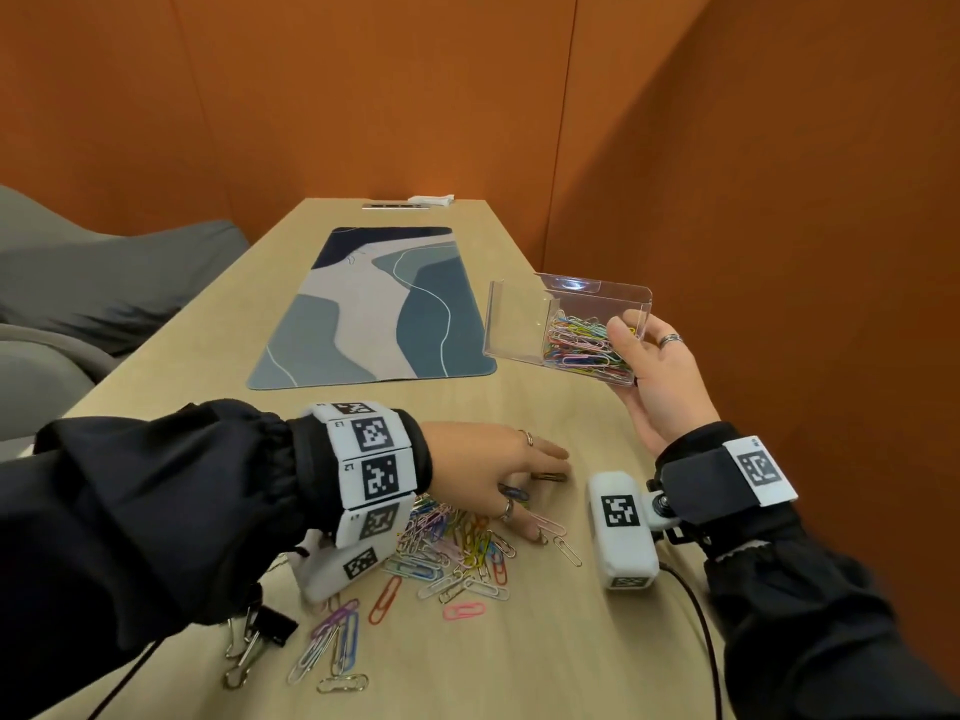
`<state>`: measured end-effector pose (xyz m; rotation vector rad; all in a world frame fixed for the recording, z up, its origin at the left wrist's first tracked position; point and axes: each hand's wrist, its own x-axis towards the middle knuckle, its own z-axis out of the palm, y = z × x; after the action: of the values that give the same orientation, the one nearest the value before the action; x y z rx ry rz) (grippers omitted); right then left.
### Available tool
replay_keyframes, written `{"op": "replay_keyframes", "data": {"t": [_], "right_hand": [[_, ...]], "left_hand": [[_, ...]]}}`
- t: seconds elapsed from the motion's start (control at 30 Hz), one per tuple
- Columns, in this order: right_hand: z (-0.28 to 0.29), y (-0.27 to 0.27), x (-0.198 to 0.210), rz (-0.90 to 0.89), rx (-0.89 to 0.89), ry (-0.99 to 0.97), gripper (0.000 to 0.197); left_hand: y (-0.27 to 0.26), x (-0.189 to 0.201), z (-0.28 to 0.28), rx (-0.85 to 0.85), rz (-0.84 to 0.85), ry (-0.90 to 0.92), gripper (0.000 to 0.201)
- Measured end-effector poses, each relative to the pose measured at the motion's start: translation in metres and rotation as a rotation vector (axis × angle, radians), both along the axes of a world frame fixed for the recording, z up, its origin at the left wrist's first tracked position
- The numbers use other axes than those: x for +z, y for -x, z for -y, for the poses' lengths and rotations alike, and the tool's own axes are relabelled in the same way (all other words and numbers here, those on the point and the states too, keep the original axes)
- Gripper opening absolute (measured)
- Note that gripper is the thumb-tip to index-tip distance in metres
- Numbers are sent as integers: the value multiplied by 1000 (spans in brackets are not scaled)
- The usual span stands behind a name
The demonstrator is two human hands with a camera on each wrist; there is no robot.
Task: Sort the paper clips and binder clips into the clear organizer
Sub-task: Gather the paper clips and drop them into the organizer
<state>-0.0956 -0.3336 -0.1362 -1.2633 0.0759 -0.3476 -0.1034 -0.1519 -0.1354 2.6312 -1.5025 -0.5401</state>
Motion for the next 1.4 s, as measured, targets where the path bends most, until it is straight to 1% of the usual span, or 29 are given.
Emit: {"op": "replay_keyframes", "data": {"t": [0.1, 0.13, 0.2, 0.33, 0.4, 0.5, 0.7, 0.83, 0.97, 1.17, 1.27, 1.33, 1.4], "right_hand": [[0, 0, -1, 1, 9, -15, 43], [0, 0, -1, -1, 9, -15, 44], [0, -1, -1, -5, 7, -12, 46], [-1, -2, -1, -4, 20, -4, 50], [-1, -2, -1, -4, 24, 6, 50], [-1, -1, -2, -10, 22, 17, 50], [-1, -4, -5, -29, 19, 58, 52], [-2, -5, -7, -37, 23, 75, 54], [-2, -5, -7, -36, 34, 81, 52], [-3, -4, -8, -32, 38, 82, 52], [-4, -4, -7, -27, 68, 68, 45], [-4, -4, -8, -27, 84, 71, 41], [-5, -4, -8, -34, 111, 79, 28]], "left_hand": [[-1, -9, 6, -19, -34, -99, 76], [-1, -10, 6, -30, -32, -109, 76], [1, -7, 3, -38, -19, -106, 69], [8, -3, -5, -73, -29, 33, 50], [10, -4, -6, -50, -44, 92, 45], [8, -7, -1, 9, -76, 121, 41], [4, -10, 6, 57, -117, 86, 28], [5, -10, 8, 41, -87, 15, 24], [7, -12, 10, 67, -65, -69, 24], [4, -17, 8, 75, -24, -111, 17], [1, -15, 4, 78, -59, -106, 13], [-1, -7, -1, 96, -86, -70, 13], [-4, 4, -7, 130, -97, -10, 13]]}}
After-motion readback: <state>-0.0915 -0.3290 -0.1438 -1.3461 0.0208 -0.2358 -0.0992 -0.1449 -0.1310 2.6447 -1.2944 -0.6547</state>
